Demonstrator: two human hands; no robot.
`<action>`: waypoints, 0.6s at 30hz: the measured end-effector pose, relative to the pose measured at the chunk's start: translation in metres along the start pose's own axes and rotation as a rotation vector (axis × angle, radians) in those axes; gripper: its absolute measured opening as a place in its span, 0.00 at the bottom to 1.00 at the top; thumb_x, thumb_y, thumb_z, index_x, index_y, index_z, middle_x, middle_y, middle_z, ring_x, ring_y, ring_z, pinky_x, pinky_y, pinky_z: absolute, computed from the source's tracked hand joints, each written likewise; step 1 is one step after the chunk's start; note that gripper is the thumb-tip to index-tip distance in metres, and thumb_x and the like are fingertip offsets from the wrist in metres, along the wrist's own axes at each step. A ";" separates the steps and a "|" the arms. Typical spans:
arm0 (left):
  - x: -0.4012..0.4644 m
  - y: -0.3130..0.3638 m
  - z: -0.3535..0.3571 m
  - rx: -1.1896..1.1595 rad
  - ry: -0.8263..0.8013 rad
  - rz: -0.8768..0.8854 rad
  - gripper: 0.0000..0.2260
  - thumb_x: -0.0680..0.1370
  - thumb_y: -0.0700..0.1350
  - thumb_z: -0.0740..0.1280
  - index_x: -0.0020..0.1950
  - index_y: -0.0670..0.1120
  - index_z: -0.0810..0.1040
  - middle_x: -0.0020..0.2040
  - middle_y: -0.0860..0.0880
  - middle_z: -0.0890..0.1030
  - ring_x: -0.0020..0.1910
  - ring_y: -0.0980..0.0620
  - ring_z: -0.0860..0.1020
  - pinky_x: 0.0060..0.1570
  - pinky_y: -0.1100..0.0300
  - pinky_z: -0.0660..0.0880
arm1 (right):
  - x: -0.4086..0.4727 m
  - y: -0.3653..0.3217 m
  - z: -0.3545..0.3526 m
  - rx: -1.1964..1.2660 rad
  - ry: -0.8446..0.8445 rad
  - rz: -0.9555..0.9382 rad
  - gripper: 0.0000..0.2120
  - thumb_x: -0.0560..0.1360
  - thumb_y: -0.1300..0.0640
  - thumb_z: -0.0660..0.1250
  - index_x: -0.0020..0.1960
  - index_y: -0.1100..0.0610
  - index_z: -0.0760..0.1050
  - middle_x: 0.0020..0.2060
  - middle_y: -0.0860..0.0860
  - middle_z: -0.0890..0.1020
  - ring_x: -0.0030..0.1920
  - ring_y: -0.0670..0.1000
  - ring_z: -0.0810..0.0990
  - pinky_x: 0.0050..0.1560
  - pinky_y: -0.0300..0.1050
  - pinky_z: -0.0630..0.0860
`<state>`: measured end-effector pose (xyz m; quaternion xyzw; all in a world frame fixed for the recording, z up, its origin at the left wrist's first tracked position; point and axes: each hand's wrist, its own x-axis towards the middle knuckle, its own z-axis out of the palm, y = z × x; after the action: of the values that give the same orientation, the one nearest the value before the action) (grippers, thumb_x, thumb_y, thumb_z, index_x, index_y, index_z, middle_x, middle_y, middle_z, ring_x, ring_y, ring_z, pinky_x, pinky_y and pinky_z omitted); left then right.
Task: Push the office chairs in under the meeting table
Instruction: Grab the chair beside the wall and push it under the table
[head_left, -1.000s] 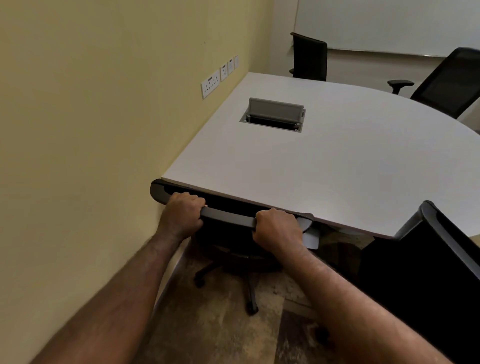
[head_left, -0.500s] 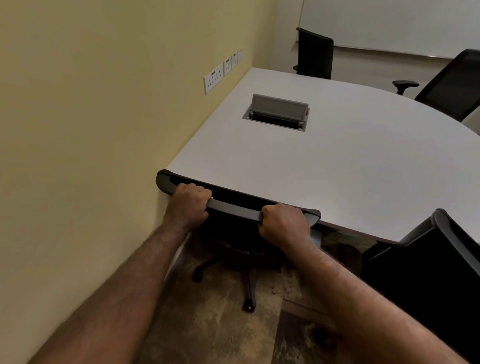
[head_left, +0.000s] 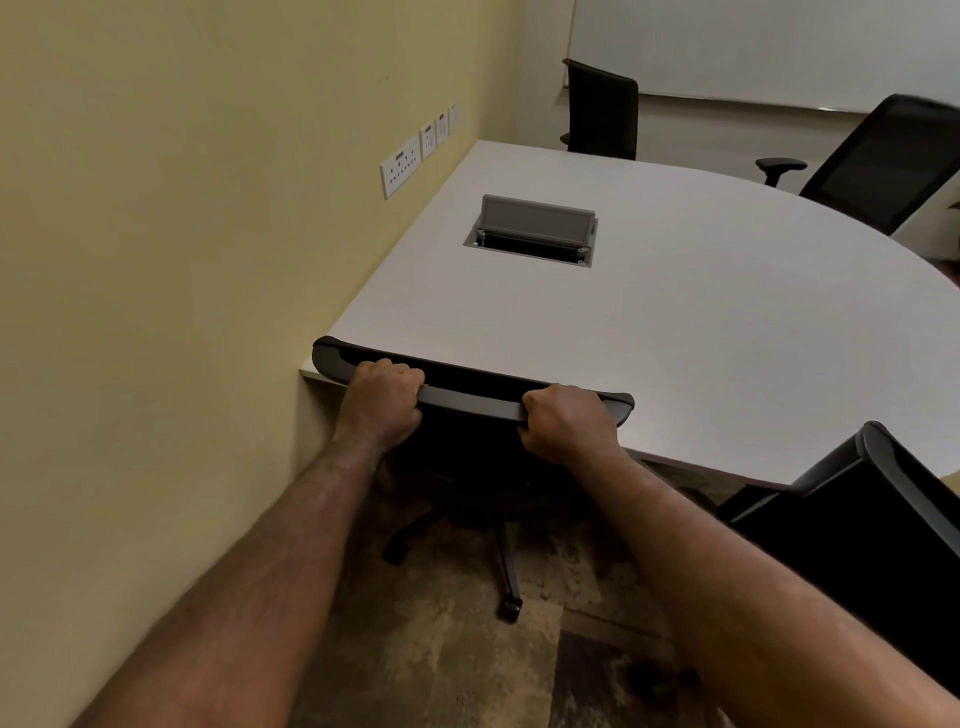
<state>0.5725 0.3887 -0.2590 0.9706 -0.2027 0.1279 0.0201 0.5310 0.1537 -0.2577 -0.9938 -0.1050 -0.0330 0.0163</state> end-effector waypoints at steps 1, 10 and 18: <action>0.004 -0.001 0.001 -0.001 0.000 0.001 0.08 0.63 0.39 0.69 0.36 0.45 0.71 0.35 0.44 0.77 0.38 0.40 0.74 0.41 0.50 0.66 | 0.004 0.002 0.000 -0.001 -0.004 -0.004 0.11 0.70 0.52 0.62 0.32 0.51 0.62 0.27 0.48 0.67 0.29 0.56 0.68 0.31 0.46 0.66; 0.028 -0.017 0.011 -0.009 0.027 0.016 0.10 0.60 0.37 0.71 0.35 0.44 0.72 0.32 0.43 0.76 0.35 0.40 0.73 0.39 0.50 0.65 | 0.029 0.002 0.006 0.044 0.024 0.008 0.09 0.70 0.53 0.62 0.34 0.51 0.64 0.26 0.48 0.66 0.29 0.57 0.68 0.30 0.46 0.68; 0.027 -0.018 0.012 -0.029 0.046 0.008 0.10 0.60 0.37 0.71 0.35 0.44 0.71 0.32 0.44 0.75 0.35 0.41 0.73 0.39 0.51 0.65 | 0.028 0.001 0.006 0.043 0.031 0.014 0.11 0.71 0.51 0.62 0.33 0.51 0.63 0.25 0.47 0.65 0.28 0.55 0.68 0.29 0.45 0.66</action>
<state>0.6067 0.3933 -0.2637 0.9661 -0.2082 0.1475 0.0385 0.5589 0.1590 -0.2614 -0.9933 -0.0984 -0.0463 0.0395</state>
